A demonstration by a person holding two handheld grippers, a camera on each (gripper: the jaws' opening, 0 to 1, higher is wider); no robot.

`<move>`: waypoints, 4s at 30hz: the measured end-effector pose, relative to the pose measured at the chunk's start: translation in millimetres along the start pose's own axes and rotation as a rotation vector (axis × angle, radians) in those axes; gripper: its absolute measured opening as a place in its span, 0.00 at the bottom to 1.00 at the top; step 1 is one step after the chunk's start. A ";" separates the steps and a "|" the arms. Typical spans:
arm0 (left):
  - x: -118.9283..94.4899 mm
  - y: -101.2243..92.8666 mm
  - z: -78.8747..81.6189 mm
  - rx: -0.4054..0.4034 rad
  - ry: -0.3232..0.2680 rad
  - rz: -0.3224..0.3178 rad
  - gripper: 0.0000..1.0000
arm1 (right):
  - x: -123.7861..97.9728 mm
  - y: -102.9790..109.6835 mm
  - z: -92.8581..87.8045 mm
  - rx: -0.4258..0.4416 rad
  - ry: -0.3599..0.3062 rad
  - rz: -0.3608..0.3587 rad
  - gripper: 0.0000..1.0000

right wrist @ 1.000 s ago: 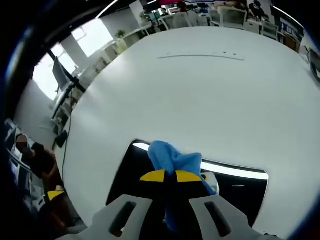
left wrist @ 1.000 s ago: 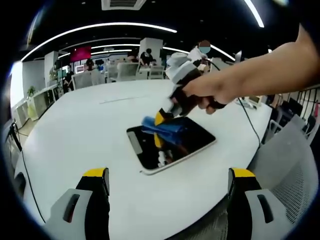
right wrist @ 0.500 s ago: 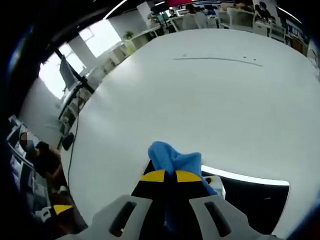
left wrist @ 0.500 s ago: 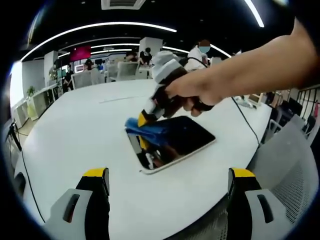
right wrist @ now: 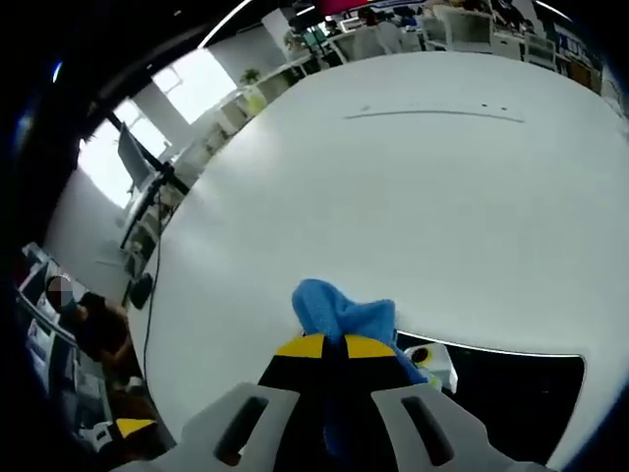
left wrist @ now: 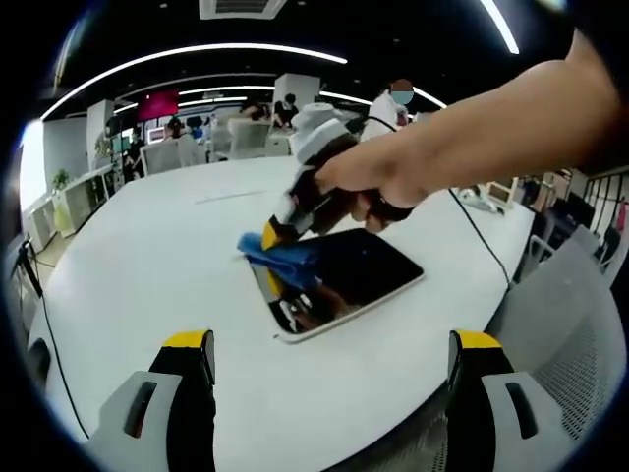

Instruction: Wipe the mirror surface with the cleaning cloth until all visible marks leave the cleaned area.

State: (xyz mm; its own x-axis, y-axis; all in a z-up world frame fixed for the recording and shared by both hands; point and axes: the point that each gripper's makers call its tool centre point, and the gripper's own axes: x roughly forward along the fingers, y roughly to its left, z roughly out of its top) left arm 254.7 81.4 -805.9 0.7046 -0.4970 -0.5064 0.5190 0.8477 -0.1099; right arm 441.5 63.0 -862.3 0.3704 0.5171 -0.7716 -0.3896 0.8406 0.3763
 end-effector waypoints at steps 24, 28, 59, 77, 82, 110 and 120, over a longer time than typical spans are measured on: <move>0.2 3.1 -0.3 0.000 0.000 0.007 0.99 | -0.5 8.5 -16.1 -0.071 0.022 0.003 0.00; 0.2 3.2 0.1 0.000 -0.003 0.007 0.99 | -2.9 11.3 -20.2 -0.076 0.025 0.002 0.00; -0.2 3.5 2.4 -0.002 -0.016 0.013 0.99 | -10.4 22.1 -43.0 -0.115 0.040 0.004 0.00; -0.6 4.7 1.2 -0.003 -0.011 0.016 0.99 | -18.9 9.8 -44.2 -0.133 0.029 -0.025 0.00; -0.7 4.4 1.2 -0.002 -0.008 0.015 0.99 | -18.8 8.7 -44.2 -0.130 0.027 -0.026 0.00; -0.5 4.1 0.5 0.002 -0.002 0.015 0.99 | -37.7 -14.0 -48.2 -0.107 0.010 -0.047 0.00; -0.7 3.1 1.6 0.002 -0.003 0.016 0.99 | -44.4 -26.8 -50.6 -0.099 0.011 -0.054 0.00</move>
State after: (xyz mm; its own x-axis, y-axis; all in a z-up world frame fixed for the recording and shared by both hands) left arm 256.6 84.1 -804.5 0.7143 -0.4842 -0.5053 0.5087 0.8551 -0.1003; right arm 392.8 9.4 -864.1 0.3841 0.4694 -0.7950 -0.4511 0.8467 0.2820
